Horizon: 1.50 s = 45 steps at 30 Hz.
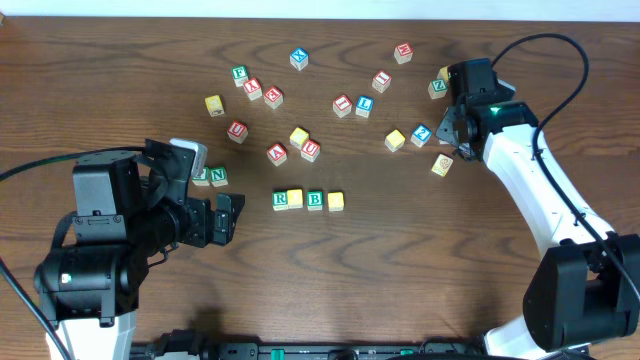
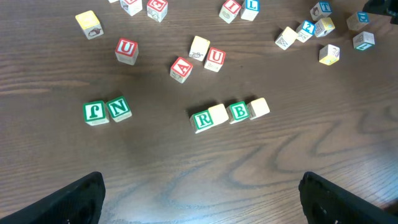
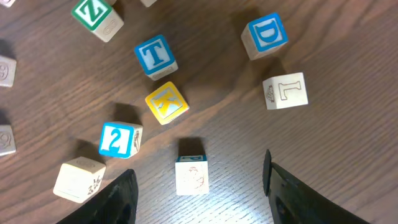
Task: Spell out ROBOT
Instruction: 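Move the right gripper back over the blue T block in the pile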
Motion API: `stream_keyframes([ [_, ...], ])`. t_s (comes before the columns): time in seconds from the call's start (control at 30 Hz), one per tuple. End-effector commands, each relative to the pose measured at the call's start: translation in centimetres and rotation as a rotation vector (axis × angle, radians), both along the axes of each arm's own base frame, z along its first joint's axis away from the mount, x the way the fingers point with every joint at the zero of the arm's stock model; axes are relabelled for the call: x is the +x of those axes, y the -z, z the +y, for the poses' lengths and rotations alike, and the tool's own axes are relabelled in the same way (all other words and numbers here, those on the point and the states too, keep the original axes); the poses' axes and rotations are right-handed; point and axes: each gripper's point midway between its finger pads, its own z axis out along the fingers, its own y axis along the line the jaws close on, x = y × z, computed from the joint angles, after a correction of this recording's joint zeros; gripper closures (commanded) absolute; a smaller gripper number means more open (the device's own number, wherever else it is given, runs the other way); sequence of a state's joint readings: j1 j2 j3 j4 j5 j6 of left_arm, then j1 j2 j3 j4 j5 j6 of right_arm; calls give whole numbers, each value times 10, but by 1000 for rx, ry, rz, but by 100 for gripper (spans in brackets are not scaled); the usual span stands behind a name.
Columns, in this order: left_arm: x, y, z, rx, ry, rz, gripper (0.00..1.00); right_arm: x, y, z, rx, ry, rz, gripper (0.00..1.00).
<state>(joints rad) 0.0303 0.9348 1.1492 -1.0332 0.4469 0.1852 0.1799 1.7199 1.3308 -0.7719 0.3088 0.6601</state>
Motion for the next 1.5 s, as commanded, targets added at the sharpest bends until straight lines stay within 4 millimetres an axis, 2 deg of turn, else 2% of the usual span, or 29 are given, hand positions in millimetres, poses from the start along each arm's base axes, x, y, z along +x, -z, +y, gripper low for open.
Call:
stream_keyframes([
  [0.0,0,-4,-1,0,17,-13,2,6,-8,1,-19,-73,-11,37],
  [0.13,0,-3,-1,0,16,-13,2,10,-7,6,1,-101,-16,35],
  [0.33,0,-3,-1,0,16,-13,2,22,15,-2,33,-109,69,34],
  [0.43,0,-3,-1,0,16,-13,2,34,25,-4,84,-131,162,35],
  [0.63,0,-4,-1,0,16,-13,2,57,20,-1,89,-210,302,34],
  [0.73,0,-3,-1,0,16,-13,2,62,17,0,83,-241,365,35],
  [1.13,0,-4,-1,0,16,-13,2,73,26,-1,82,-230,345,35],
  [1.27,0,-4,-1,0,17,-13,2,74,39,-3,70,-225,366,35],
  [1.47,0,-4,-1,0,16,-13,2,72,78,-7,64,-215,441,37],
])
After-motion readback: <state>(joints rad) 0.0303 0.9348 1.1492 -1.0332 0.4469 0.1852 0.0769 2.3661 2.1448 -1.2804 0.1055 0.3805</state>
